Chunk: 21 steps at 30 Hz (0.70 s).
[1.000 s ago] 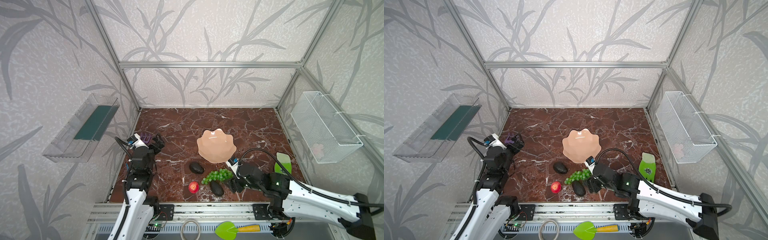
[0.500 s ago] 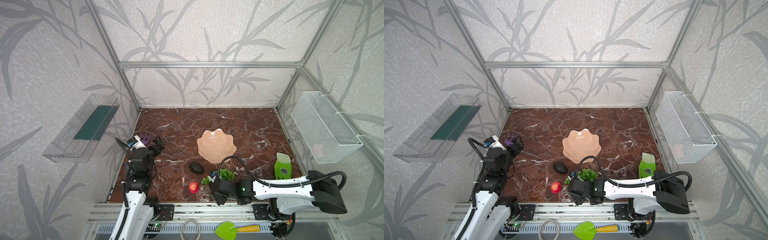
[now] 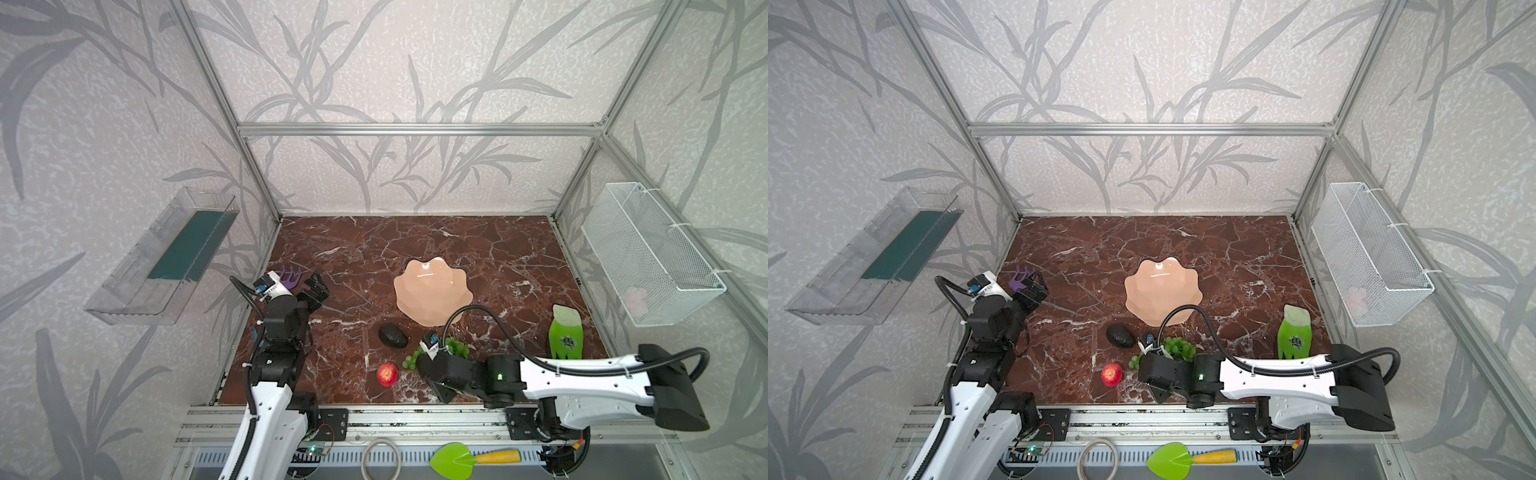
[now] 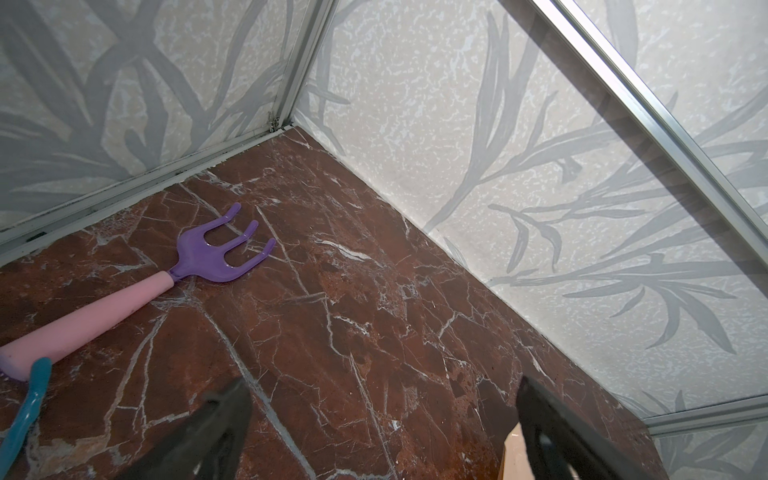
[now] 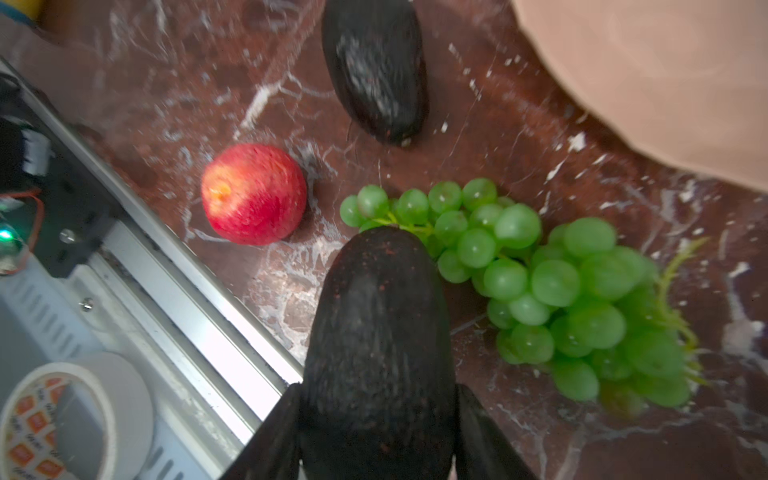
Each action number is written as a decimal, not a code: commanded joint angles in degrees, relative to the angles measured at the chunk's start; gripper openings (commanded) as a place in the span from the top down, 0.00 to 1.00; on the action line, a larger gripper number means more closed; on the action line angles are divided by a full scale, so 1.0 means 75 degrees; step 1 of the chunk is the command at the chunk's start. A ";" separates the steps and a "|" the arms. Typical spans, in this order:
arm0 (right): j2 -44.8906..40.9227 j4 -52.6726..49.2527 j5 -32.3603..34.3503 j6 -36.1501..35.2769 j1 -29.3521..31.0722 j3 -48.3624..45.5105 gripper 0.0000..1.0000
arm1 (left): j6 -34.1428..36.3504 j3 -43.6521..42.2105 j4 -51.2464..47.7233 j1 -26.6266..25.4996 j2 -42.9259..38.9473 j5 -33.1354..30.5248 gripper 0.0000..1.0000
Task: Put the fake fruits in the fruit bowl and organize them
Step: 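Grasp the dark avocado nearest the robot with the right gripper, then carry the avocado into the peach bowl and release it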
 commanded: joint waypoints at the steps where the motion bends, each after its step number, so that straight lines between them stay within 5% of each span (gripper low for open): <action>1: -0.0798 -0.0494 0.0427 -0.0409 -0.0638 0.0371 0.54 | -0.0234 0.0205 -0.0632 0.0013 -0.0051 -0.0263 0.01; 10: 0.0209 0.1005 -0.0742 -0.2404 -0.3989 0.1388 0.54 | 0.0011 0.1084 -0.2328 0.0013 0.0317 0.0617 0.02; 21: 0.3304 0.1876 -0.1474 -0.3248 -0.5081 0.2641 0.54 | 0.0733 0.1821 -0.4365 0.0001 0.0107 0.2144 0.06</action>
